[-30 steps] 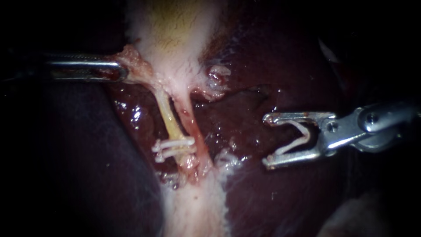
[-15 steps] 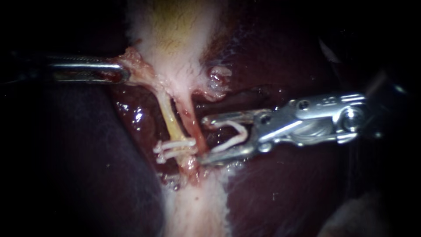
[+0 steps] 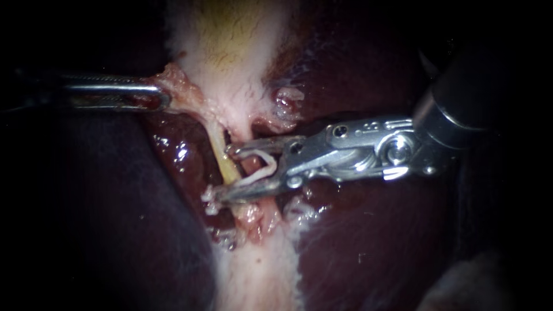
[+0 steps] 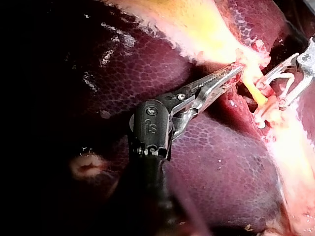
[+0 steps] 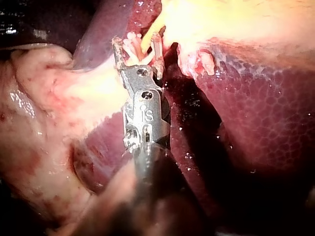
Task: Clipping third clip left tube
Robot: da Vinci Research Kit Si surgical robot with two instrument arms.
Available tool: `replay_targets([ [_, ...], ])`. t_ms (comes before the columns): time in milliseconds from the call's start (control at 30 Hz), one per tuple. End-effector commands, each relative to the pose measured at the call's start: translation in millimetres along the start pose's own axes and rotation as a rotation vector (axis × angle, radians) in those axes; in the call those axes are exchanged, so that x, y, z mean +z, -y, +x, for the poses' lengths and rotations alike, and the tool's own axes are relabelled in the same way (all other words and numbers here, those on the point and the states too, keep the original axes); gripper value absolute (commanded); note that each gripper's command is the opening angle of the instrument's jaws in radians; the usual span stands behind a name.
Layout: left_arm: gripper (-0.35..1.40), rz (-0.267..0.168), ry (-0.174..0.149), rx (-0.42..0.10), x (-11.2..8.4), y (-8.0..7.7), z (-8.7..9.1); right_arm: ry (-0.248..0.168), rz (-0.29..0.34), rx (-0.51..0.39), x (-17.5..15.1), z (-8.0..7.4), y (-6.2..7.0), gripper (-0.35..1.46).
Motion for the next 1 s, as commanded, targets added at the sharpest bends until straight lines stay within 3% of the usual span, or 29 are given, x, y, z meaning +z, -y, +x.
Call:
replay_targets([
  [33,-0.35,0.0,0.0,0.0,0.0,0.0,0.0,-0.001,0.003,0.006,0.0,0.0,-0.2,0.45],
  [333,-0.35,0.003,-0.001,0.0,0.0,-0.1,0.0,-0.002,-0.007,0.007,-0.1,-0.4,-2.0,0.45],
  [667,-0.35,0.004,-0.001,0.0,0.1,-0.1,0.0,-0.018,-0.012,0.01,2.3,0.7,-3.1,0.45],
  [1000,-0.35,0.005,-0.001,0.0,0.2,-0.2,0.0,-0.097,0.05,0.027,3.7,1.2,-3.4,0.45],
])
